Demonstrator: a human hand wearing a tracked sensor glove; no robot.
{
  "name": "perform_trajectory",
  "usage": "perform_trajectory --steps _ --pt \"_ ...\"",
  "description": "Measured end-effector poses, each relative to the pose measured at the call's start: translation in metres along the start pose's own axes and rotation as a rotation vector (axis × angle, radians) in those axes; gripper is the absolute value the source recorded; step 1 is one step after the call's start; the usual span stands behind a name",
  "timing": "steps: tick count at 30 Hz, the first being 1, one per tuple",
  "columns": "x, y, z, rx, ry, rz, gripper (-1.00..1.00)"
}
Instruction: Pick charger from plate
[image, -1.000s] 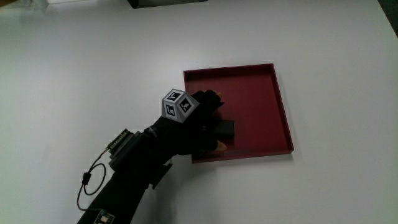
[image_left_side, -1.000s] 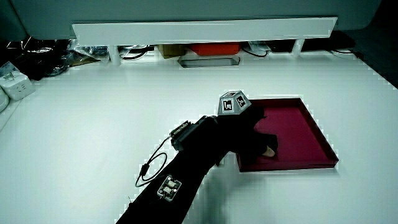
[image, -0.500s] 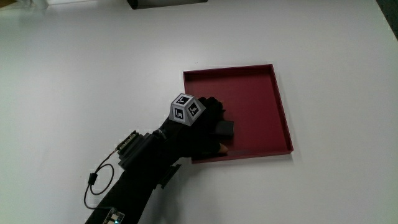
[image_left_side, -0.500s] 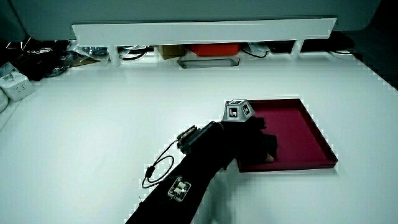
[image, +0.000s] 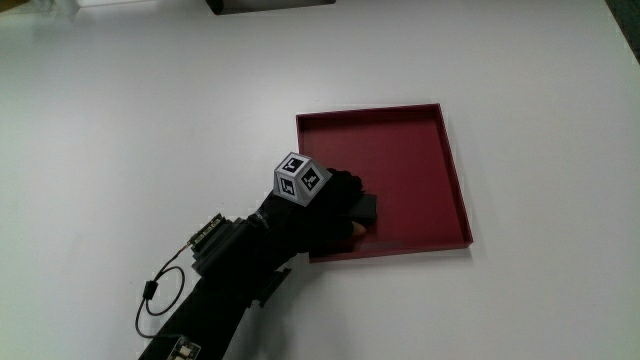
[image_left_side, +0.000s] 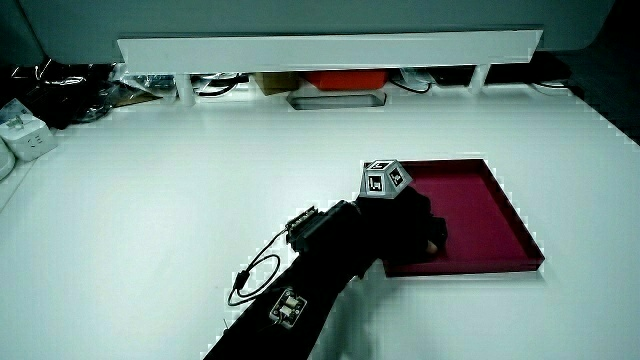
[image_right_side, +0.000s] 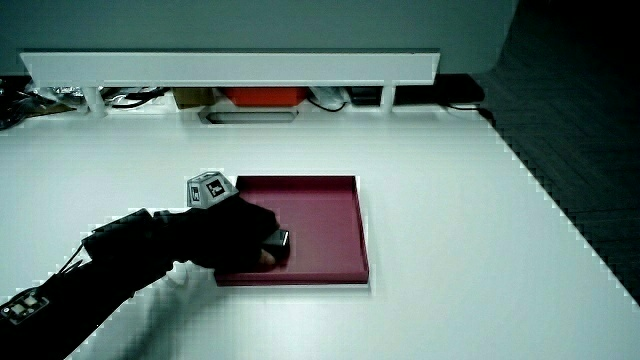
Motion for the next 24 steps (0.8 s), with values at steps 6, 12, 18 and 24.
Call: perform_trajectory --steps 6,12,18,24 --pt "-0.0009 -0.0008 -0.0002 0.005 -0.011 -0.008 0.95" --pt "-0.0003 -0.0016 -0.0004 0.011 -0.006 -0.019 1.00" --pt "0.0020 -0.0059 0.0015 0.022 0.015 -0.032 1.00" --pt "0.0036 -0.0077 0.0027 0.027 0.015 -0.046 1.00"
